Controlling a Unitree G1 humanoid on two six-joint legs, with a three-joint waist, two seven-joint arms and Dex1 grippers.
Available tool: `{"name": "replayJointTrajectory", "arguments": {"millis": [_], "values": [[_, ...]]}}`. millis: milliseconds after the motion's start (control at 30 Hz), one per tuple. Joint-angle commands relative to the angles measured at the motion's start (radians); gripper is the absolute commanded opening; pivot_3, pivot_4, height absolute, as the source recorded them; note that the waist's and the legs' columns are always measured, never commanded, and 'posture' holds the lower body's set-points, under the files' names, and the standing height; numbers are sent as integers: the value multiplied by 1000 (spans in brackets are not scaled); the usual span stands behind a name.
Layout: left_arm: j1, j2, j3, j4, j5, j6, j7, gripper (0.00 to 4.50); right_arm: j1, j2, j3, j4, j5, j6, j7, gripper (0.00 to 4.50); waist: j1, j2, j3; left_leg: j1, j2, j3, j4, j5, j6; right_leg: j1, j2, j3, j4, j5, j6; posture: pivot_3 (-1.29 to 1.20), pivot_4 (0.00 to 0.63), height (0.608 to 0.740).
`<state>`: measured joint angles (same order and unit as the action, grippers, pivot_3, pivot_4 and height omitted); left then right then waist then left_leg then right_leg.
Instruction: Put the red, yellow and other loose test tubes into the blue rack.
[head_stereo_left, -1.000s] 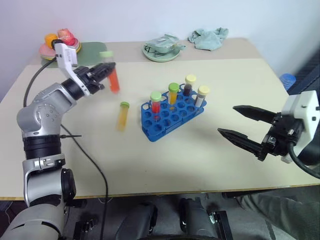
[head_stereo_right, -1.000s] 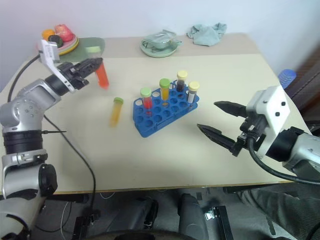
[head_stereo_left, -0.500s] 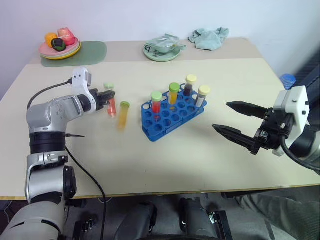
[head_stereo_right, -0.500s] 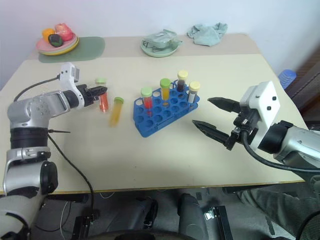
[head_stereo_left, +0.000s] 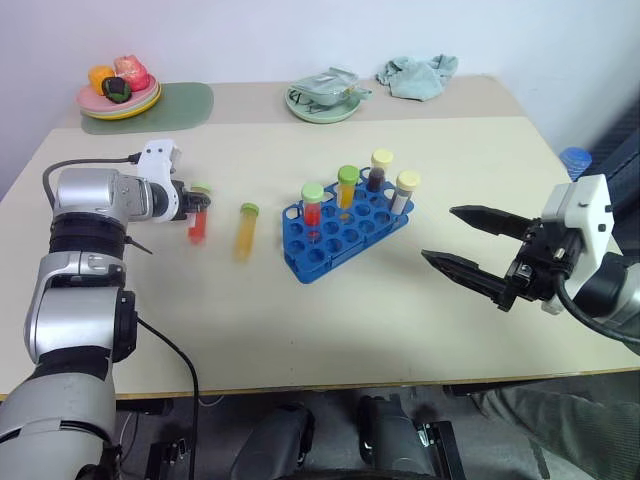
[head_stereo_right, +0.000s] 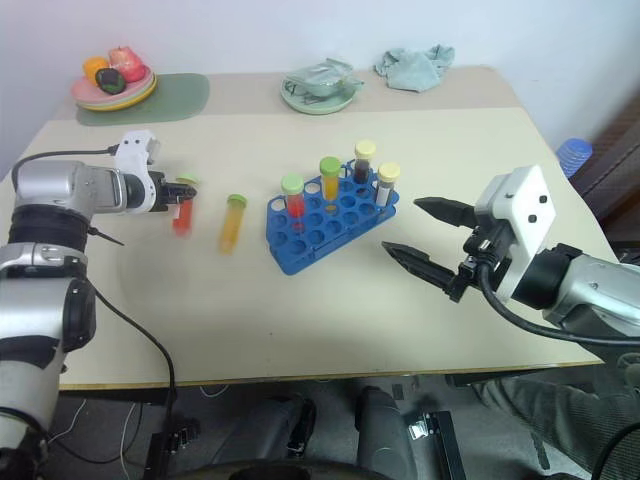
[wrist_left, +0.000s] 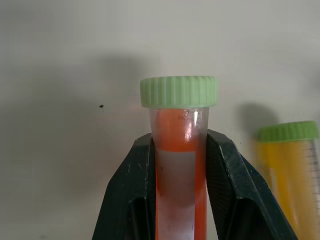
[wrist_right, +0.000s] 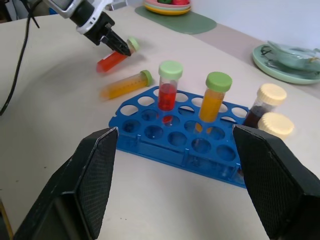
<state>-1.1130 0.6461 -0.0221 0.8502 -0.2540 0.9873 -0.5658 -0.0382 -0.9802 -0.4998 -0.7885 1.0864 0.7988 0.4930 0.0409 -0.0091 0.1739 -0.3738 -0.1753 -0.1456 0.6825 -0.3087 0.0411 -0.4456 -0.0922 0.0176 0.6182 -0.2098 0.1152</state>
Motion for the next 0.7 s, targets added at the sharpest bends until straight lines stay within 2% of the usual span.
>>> {"name": "replayJointTrajectory", "arguments": {"millis": [33, 133, 167, 367, 467, 533, 700], "values": [[-43, 0, -22, 26, 45, -33, -43, 2723, 7, -3, -45, -31, 24, -8, -15, 3729, 0, 0, 0, 0, 0, 0, 0, 0, 0, 0, 0, 0, 0, 0, 0, 0, 150, 740], [-48, -2, -30, 38, 71, -41, -62, 4265, 16, -5, -53, -35, 30, -8, -22, 3729, 0, 0, 0, 0, 0, 0, 0, 0, 0, 0, 0, 0, 0, 0, 0, 0, 150, 740], [-50, -2, -28, 40, 75, -41, -66, 4396, 19, -6, -55, -36, 32, -9, -25, 3729, -1, 0, 0, 0, 0, 0, 0, 0, 0, 0, 0, 0, 0, 0, 0, 0, 150, 740], [-90, -16, 46, -28, 13, 15, -122, 4396, 26, -6, -51, -30, 28, -15, -26, 3729, 0, 0, 0, -1, 0, 0, 0, 0, 0, 0, 0, 0, 0, 0, 0, 0, 150, 740], [-97, -20, 0, -154, -10, 145, -180, 4396, 8, -8, -34, -19, 24, -18, -24, 3729, 0, 0, 0, -1, 0, 0, 0, 0, 0, 0, 0, 0, 0, 0, 0, 0, 150, 740], [-113, -18, -78, -239, 7, 213, -207, 4396, -5, -11, -25, -10, 23, -19, -20, 3729, -2, 0, 0, -1, 0, 0, 0, 0, 0, 0, 0, 0, 0, 0, 0, 0, 150, 740], [-202, -58, -147, -232, 2, 474, -175, 4396, -7, -11, -28, -9, 20, -14, -14, 3729, -2, 0, 0, -1, 0, 0, 0, 0, 0, 0, 0, 0, 0, 0, 0, 0, 150, 740]]}}
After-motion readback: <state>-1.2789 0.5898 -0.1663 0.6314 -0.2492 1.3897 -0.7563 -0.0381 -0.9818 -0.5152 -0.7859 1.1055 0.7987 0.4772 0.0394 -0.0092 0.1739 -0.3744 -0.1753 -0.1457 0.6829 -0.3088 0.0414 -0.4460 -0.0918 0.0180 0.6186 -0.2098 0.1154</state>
